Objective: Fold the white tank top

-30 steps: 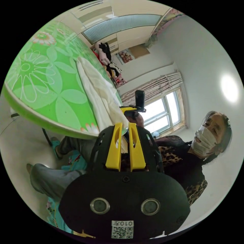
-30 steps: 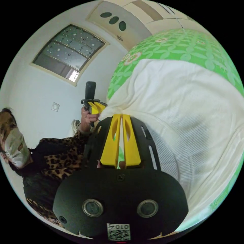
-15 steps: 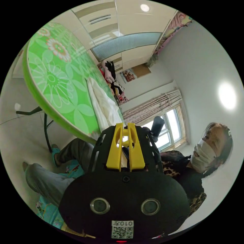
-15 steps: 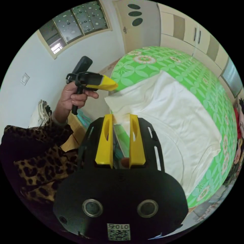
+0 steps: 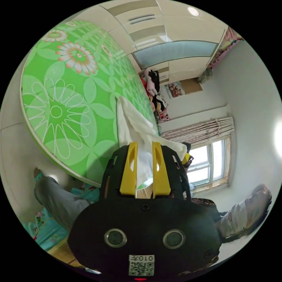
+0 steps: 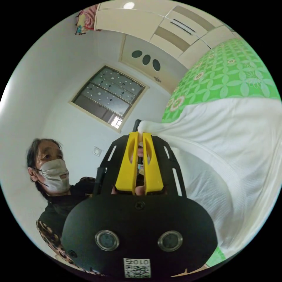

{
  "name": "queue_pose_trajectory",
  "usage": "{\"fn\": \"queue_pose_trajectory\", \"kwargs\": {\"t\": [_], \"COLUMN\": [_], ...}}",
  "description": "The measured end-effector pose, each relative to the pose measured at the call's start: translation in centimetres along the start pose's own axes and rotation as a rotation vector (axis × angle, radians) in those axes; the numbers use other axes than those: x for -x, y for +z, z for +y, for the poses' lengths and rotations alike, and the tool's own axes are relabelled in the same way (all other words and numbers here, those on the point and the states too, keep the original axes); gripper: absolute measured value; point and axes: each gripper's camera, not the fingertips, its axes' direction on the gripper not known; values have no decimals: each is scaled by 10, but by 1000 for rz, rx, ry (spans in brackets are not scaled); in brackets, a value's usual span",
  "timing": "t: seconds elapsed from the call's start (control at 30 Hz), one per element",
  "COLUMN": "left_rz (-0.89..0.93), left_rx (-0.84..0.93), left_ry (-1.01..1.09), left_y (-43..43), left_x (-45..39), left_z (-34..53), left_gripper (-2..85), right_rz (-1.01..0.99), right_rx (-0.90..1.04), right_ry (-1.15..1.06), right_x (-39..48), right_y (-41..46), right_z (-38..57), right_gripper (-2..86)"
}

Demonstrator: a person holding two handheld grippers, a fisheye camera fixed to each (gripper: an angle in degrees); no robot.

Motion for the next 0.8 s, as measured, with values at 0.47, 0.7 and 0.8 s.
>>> {"fn": "queue_pose_trajectory", "kwargs": {"t": [0.47,0.7,0.8], "left_rz": [12,-30,-69], "left_rx": [-3,-80,-180], "left_ry": [-120,-29,-13], "left_y": [43,25,0], "left_x": [6,-13,-18], "left_z": [-29,-31,-21], "left_gripper": [40,2,-1], "right_rz": [-71,-79,-69], "right_rx": [-20,-12,-9], "right_ry": [11,19,28], "right_x": [-22,-30,-33], "right_y": [-44,-45,-42], "right_z": [-9,-12,-15], "right_gripper": [49,49,49]}}
